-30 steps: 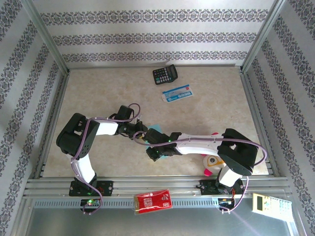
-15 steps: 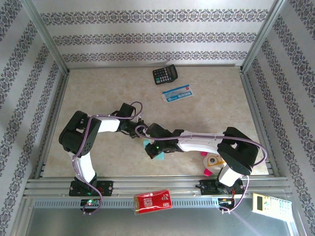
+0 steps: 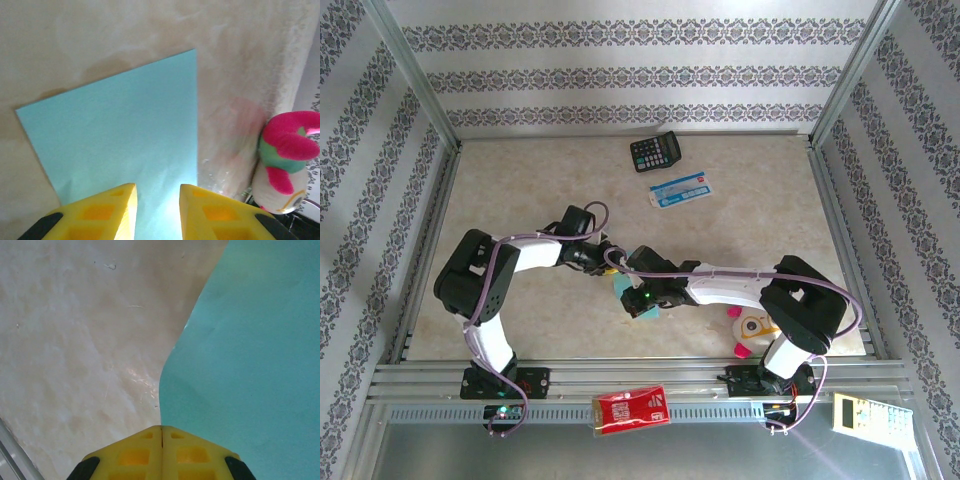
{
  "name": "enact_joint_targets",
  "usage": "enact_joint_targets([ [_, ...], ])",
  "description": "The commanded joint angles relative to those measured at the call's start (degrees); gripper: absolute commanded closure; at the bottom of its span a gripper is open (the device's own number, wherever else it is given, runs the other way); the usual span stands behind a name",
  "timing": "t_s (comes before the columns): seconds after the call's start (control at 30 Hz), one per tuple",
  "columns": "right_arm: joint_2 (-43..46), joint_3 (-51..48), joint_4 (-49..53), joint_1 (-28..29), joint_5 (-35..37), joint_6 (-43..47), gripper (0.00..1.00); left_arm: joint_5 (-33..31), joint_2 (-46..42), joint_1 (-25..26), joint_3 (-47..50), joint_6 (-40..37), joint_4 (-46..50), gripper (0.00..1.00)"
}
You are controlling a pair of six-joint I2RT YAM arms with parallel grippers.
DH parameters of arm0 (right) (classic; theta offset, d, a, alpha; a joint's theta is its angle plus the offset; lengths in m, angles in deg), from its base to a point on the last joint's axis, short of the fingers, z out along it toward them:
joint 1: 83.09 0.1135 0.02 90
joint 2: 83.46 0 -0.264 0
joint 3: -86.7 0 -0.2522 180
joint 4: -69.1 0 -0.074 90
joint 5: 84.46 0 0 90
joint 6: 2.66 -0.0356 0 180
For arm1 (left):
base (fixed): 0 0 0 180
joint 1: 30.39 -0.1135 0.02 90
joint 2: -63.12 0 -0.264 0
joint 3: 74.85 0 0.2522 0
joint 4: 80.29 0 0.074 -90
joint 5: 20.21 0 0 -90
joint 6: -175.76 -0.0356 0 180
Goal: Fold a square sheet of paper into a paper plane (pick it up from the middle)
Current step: Third fold the triangle at the center of the table.
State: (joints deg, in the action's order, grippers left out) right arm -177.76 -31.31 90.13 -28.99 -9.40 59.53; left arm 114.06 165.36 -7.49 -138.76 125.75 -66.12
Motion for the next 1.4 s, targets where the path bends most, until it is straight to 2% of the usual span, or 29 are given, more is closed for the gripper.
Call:
enact_joint_targets([
  [0.0, 1.1, -1.1, -2.6, -0.3, -1.4, -1.3, 0.96, -0.5, -3.4, 0.3, 1.7, 2.3, -2.9, 0.70],
  [0.2, 1.1, -1.6, -3.8, -0.6, -1.8, -2.2, 0.96, -0.4, -1.0, 1.8, 1.3, 2.3, -2.7, 0.72],
  [0.33, 1.4, -1.1, -4.4, -0.8, -2.6, -2.9, 0.96, -0.3, 2.7, 2.1, 0.1, 1.6, -2.6, 0.80],
  [0.53, 1.7, -1.0, -4.3, -2.1, -4.8, -2.9, 0.96, -2.2, 5.3, 2.1, -1.3, -2.8, 2.3, 0.88],
  [0.97, -0.8, -0.2, -3.1, -9.1, -12.9, 0.0, 0.96, -3.6, 6.6, 2.1, -1.8, -5.9, 5.1, 0.88],
  [1.37, -3.8, 0.8, -1.1, -12.5, -13.7, 2.6, 0.96, -3.7, 6.5, 2.1, -2.0, -6.0, 5.3, 0.88],
])
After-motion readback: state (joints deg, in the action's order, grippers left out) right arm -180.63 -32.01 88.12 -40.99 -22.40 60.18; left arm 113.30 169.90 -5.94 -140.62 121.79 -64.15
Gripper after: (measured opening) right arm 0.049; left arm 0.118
